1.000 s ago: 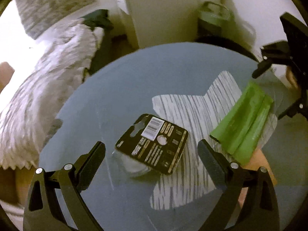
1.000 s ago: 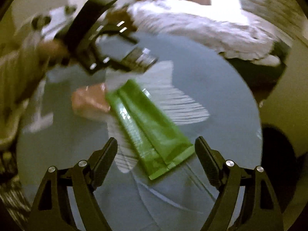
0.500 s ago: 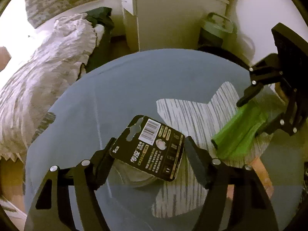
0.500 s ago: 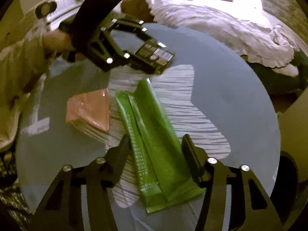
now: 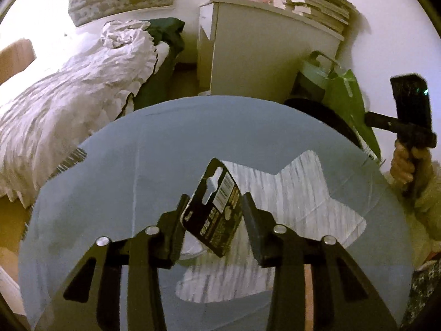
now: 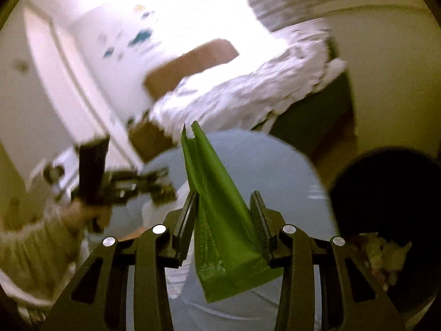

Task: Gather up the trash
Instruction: 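Lower the green wrapper and black card package into the bin and open both tools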

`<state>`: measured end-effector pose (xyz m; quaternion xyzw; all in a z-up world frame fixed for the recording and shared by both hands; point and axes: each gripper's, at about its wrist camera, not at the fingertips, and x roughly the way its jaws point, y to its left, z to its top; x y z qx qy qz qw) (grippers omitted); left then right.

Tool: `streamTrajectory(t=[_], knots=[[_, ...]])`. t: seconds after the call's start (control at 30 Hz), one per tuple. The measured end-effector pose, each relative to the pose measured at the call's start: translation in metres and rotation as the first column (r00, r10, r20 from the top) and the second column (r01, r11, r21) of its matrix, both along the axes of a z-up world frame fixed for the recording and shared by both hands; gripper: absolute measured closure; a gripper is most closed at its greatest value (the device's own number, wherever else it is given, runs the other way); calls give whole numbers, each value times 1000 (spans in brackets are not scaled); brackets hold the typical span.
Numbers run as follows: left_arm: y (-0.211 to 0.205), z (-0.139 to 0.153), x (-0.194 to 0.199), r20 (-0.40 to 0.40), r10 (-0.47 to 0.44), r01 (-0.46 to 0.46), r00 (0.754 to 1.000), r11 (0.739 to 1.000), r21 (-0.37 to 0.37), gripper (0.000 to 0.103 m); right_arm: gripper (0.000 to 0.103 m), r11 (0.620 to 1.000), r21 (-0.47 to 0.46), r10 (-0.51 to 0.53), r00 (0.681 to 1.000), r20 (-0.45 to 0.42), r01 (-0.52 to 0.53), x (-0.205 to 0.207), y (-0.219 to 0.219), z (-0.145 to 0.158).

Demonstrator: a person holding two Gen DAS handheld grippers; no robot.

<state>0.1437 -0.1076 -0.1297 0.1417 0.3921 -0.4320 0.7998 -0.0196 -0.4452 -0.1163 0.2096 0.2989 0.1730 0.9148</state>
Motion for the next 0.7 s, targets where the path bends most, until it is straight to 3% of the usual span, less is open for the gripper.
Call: streamTrajectory(t=[0.13,0.27,0.3,0.37,0.4,0.5,0.7], knots=[[-12,3,-18,-10,-30,30,999,1000,-1,74,63,990,97,-100,995,4,99,-10,-43,-16],[-33,-11,-39,31,-31,29,999,997,76,74,63,980,133,-147,989,-4,146,-8,-63,-22],[-34,-11,-39,38,-12,9,999,998,68,74,63,981,130,-147,989,4,145,-7,-63,-21],[-28,-11,-30,-3,71,-71,997,997,-3,86,63,984,112,-144,989,18,141,-5,-61,-18],[-26,-10,-27,-21,93,-94,995,995,-26,98,63,984,107,-142,990,18,140,-5,-59,-19],[-23,-4,-23,-38,148,-150,988,986,-68,99,63,986,92,-145,989,23,142,-11,-56,-20],[-42,27,-27,-53,118,-125,992,979,-160,99,63,965,134,-233,971,51,224,-24,-75,-17]])
